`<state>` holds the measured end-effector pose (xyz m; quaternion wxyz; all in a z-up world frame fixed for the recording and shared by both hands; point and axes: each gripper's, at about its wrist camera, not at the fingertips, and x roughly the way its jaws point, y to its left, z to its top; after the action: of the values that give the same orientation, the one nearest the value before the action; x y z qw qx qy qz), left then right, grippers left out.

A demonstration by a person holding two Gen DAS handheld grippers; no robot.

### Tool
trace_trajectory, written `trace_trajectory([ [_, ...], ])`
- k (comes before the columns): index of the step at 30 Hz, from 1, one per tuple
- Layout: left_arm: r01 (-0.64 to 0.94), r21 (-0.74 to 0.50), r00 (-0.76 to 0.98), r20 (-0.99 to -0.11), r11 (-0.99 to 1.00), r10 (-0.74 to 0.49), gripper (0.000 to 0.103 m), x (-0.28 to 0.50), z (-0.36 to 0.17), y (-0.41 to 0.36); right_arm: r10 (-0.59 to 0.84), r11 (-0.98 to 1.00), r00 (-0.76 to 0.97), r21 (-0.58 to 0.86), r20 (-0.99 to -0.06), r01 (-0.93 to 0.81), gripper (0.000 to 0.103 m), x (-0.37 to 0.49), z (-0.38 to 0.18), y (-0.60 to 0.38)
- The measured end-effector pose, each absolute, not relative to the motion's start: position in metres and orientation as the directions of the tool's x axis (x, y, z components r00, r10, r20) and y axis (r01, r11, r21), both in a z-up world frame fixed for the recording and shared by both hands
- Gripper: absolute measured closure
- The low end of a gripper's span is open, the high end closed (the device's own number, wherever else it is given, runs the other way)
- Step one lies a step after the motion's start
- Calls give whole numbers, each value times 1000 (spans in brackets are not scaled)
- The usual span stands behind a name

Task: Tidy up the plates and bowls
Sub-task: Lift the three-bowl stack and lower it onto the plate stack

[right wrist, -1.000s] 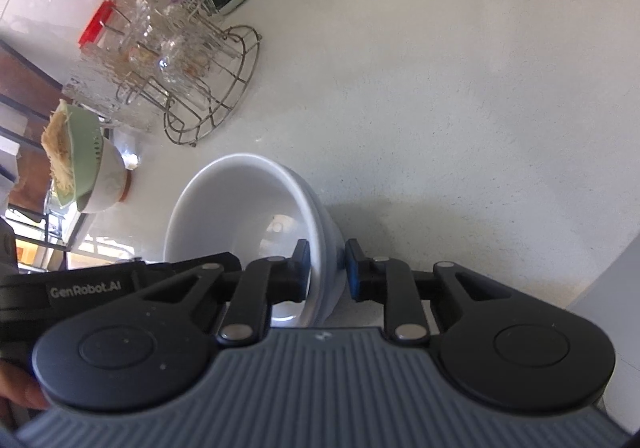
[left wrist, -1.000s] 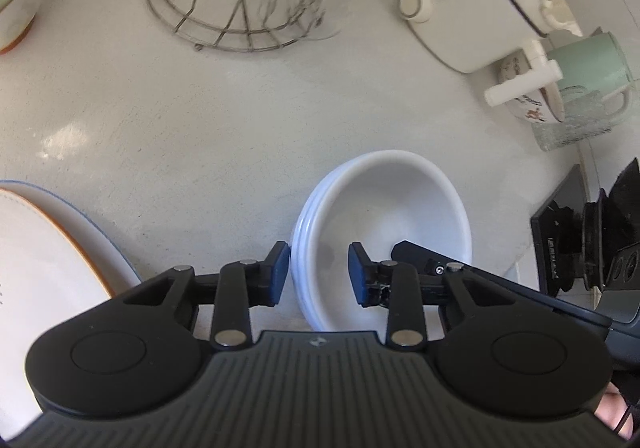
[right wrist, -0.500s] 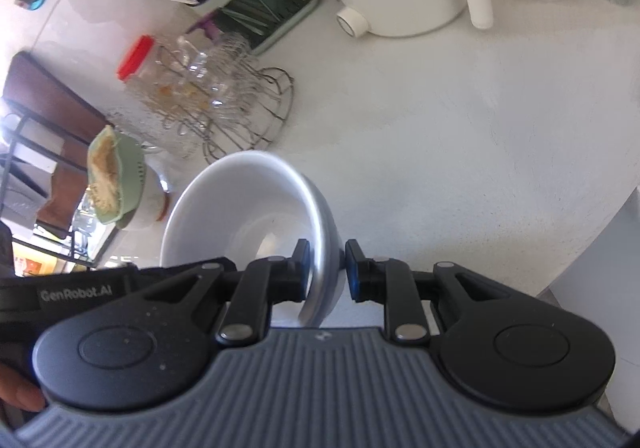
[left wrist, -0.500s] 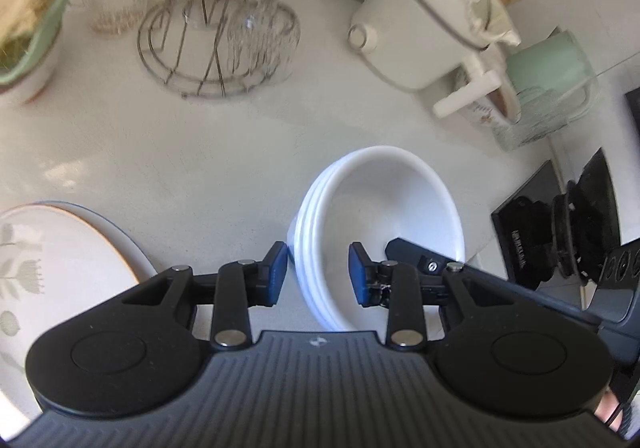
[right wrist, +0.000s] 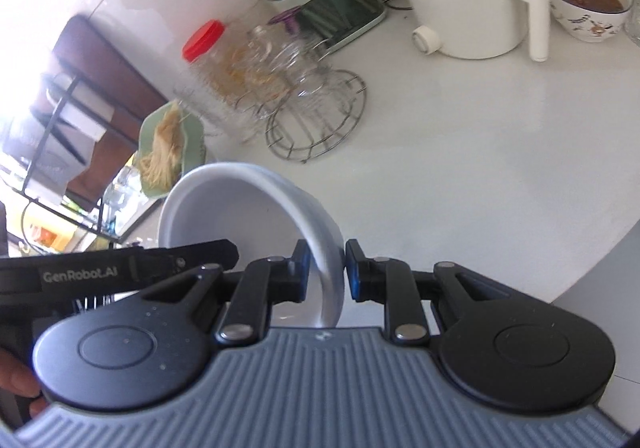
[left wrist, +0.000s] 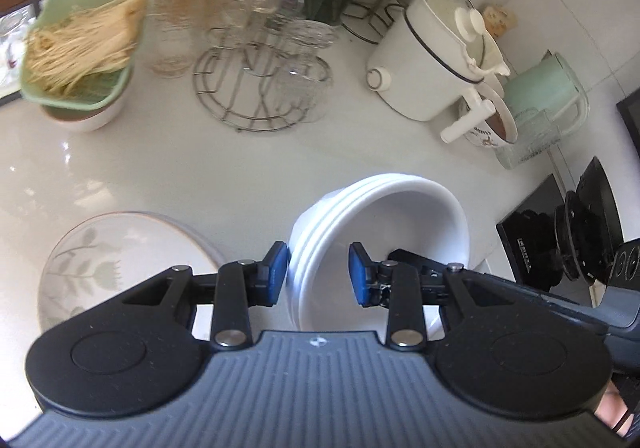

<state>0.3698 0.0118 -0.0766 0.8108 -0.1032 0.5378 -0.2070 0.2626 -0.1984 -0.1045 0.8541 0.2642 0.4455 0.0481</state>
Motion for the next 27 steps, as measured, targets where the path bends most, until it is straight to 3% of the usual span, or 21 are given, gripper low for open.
trace_trajectory([
  [18, 53, -448, 418, -802, 893, -427, 66, 340, -97, 133, 404, 873, 528, 487, -747, 22, 81, 276, -113, -104],
  [27, -42, -463, 409, -817, 886, -407, 65, 346, -133, 162, 419, 885, 415, 466, -808, 13, 79, 293, -146, -67],
])
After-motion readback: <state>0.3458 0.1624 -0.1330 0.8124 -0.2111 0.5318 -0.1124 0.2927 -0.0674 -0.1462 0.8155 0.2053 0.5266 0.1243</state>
